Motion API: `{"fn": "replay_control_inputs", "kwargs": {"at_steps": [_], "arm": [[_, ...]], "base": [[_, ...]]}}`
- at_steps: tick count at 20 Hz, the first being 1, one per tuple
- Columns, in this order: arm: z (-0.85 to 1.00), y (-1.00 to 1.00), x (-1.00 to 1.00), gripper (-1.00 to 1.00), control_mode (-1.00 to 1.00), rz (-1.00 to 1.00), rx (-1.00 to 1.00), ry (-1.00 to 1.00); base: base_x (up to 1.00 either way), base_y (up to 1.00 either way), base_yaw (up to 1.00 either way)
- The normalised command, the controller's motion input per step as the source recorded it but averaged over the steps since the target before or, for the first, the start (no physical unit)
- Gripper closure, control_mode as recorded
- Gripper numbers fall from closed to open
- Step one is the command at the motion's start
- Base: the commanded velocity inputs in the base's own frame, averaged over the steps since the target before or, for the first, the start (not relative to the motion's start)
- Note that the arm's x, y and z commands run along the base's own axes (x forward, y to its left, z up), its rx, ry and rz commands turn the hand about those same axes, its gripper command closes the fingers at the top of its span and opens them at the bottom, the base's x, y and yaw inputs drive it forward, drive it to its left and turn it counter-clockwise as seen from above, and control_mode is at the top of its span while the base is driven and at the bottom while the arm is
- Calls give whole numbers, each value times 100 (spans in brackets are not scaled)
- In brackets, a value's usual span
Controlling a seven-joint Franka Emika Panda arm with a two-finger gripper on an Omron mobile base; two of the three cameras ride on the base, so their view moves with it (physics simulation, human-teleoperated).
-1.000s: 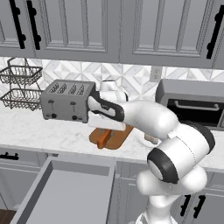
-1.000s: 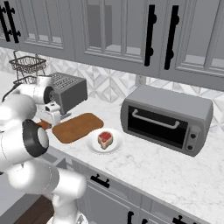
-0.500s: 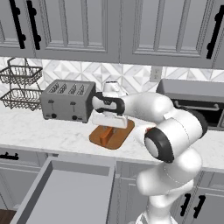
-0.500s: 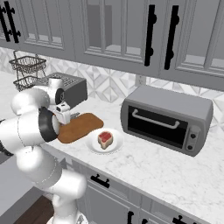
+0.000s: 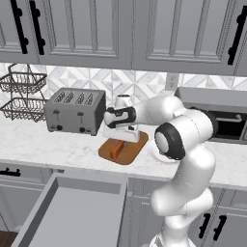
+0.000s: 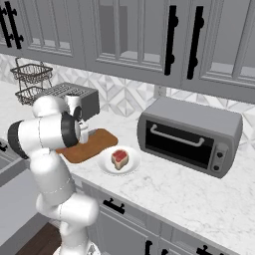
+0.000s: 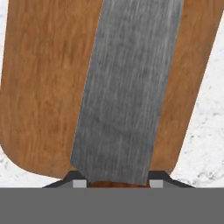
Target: Pick up the knife from the drawer and place it on the cutting board. Then place the meat from the plate to the cutting board.
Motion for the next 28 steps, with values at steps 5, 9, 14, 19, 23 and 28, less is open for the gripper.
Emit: {"fn": "replay_control_inputs", "kwargs": {"at_steps": [5, 9, 14, 19, 23, 28], "arm": [[-31, 0, 46, 100, -100, 0, 0, 0], [-16, 0, 35, 100, -100, -2, 0, 0], [-23, 0, 29, -100, -100, -3, 0, -1], [-12, 0, -3, -100, -100, -3, 0, -7], [19, 0, -48, -100, -100, -5, 0, -14], [53, -4, -77, -100, -100, -4, 0, -18]], "base": [[0, 0, 0], [0, 0, 0], [0, 0, 0], [0, 0, 0], [0, 0, 0], [0, 0, 0]]}}
